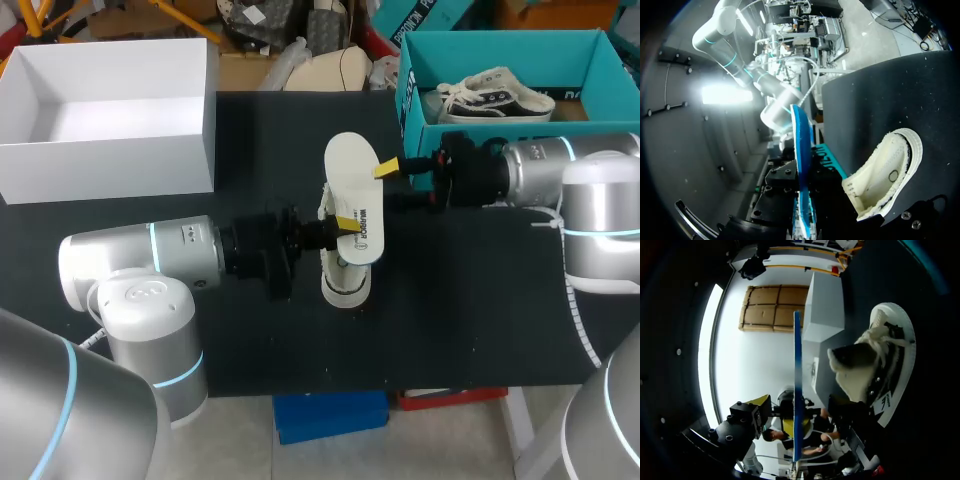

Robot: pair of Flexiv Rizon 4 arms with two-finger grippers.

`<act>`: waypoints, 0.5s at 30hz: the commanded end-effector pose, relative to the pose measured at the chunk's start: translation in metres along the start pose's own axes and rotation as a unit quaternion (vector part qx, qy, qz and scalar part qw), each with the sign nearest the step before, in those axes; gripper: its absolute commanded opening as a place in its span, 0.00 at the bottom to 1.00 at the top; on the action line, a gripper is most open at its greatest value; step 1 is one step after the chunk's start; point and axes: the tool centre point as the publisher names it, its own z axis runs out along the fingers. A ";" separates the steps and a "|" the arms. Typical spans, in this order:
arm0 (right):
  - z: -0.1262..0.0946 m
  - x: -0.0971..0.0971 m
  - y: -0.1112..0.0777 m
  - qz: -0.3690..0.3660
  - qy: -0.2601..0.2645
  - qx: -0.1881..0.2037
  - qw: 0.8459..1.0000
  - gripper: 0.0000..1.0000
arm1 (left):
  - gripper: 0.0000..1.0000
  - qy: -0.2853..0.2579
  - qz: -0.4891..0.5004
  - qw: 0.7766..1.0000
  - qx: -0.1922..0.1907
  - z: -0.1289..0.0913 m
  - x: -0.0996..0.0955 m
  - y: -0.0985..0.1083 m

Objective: Take the shoe out of the shoebox, open the shoe tongue, remove and reinsert the insole, then place the shoe into the shoebox

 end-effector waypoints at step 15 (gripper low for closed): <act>0.008 0.005 0.010 -0.002 -0.028 0.022 0.999 0.16 | 0.00 0.003 0.000 1.000 0.000 0.000 -0.001 0.000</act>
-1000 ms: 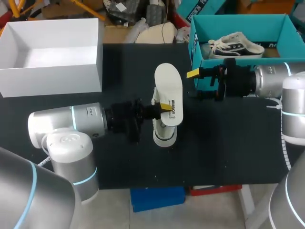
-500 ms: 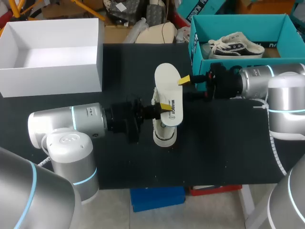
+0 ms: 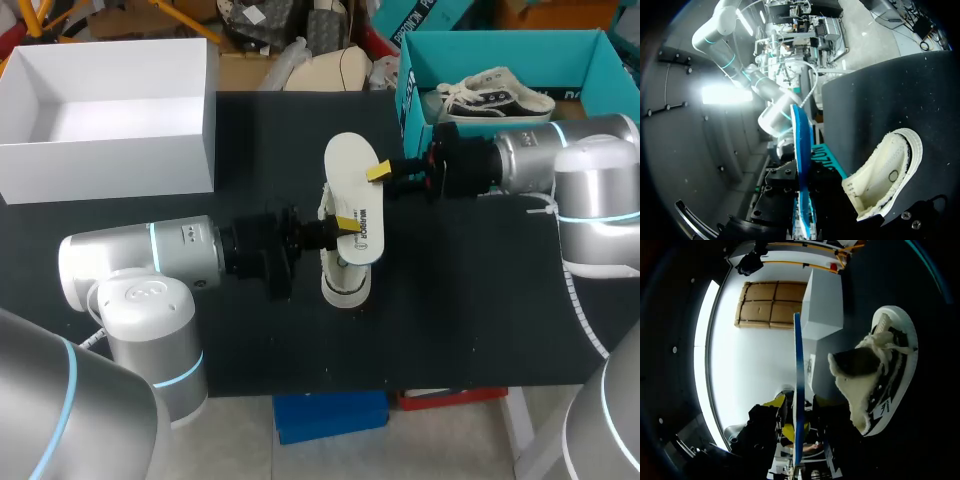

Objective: Take the shoe out of the shoebox, open the shoe tongue, remove and reinsert the insole, then place the shoe into the shoebox

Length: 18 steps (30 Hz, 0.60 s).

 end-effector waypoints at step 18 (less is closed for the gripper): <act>0.016 0.003 -0.001 0.001 -0.001 0.005 1.000 0.11 | 0.00 0.003 0.000 1.000 0.000 0.000 -0.001 0.000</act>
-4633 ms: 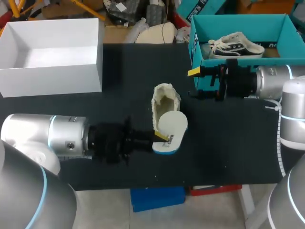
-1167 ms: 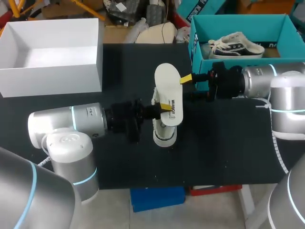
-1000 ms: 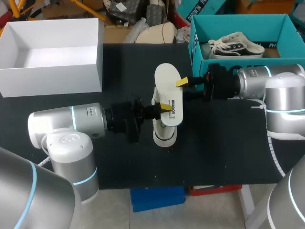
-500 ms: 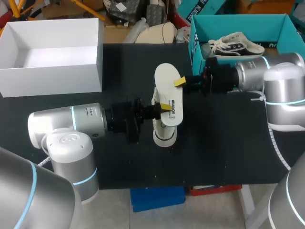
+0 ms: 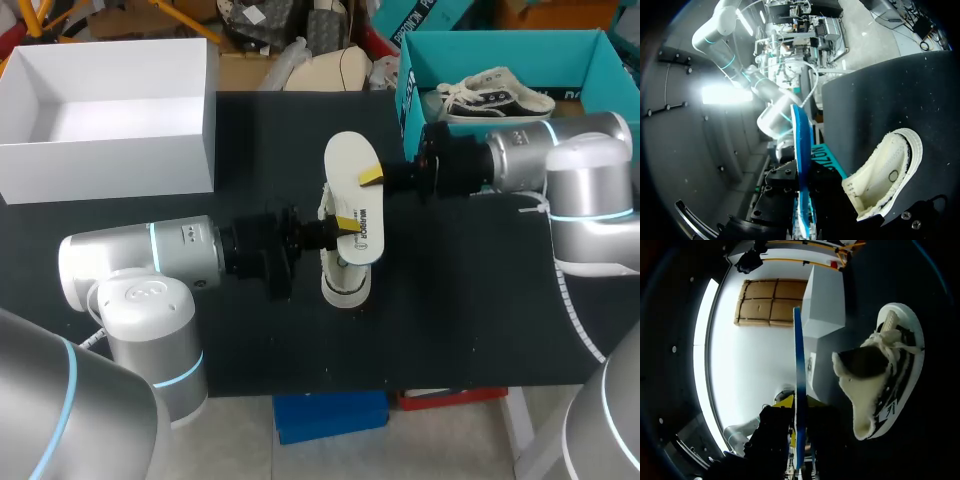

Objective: Take the shoe out of the shoebox, open the shoe tongue, remove and reinsert the insole, then place the shoe into the shoebox

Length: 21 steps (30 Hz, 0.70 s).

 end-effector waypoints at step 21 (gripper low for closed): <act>0.015 -0.001 -0.004 0.004 0.000 -0.003 1.000 0.00 | 0.00 0.003 0.000 1.000 0.000 0.000 -0.001 0.000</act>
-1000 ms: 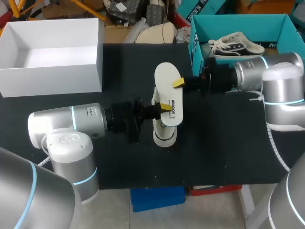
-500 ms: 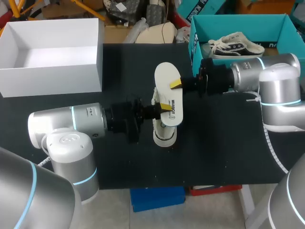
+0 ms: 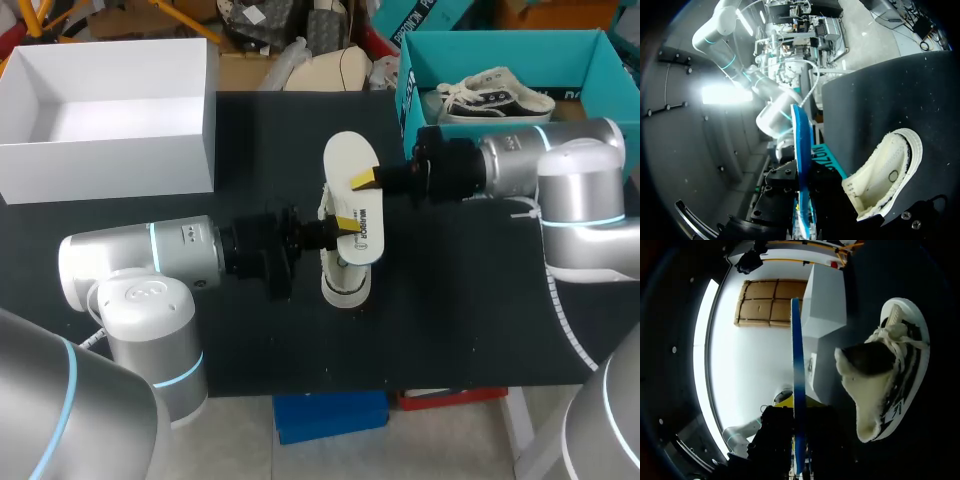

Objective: Take the shoe out of the shoebox, open the shoe tongue, remove and reinsert the insole, then place the shoe into the shoebox

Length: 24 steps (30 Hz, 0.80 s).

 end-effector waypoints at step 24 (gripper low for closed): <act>0.003 0.000 0.000 0.001 -0.002 0.001 1.000 0.00 | 1.00 0.334 0.215 0.917 0.048 -0.080 -0.035 -0.001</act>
